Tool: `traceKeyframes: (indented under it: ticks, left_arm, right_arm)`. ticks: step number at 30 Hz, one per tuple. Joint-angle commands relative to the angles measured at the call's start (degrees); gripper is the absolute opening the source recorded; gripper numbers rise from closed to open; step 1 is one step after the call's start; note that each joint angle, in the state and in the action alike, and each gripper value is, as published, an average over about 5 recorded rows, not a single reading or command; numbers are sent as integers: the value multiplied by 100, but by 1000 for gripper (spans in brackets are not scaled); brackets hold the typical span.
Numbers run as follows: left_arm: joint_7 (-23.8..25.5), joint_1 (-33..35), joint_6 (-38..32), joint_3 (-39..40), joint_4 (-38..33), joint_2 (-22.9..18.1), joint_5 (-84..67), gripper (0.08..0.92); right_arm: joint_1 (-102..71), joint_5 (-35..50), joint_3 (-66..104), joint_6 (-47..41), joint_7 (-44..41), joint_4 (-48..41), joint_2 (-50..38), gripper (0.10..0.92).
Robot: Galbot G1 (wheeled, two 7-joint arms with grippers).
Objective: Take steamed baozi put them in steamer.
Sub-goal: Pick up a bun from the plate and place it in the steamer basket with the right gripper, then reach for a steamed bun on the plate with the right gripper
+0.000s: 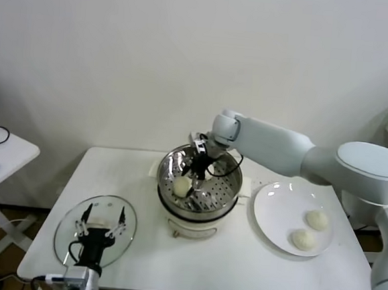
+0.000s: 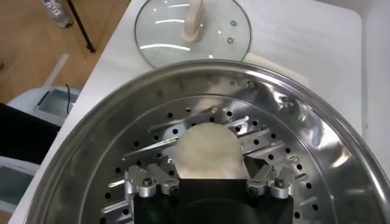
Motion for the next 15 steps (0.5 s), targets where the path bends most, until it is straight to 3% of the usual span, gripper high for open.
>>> traceKeyframes:
  ticks: [1,15]
  left_arm:
    - [223,-31,-131,-64,16,96,-75,823]
    - [288,187,-315,-92,-151,581,-260,823]
  right_arm:
    - [425,-76,26,53,-221,367,-535,823]
    - [1573,-226,-238,370,-653,1880,-3058,823]
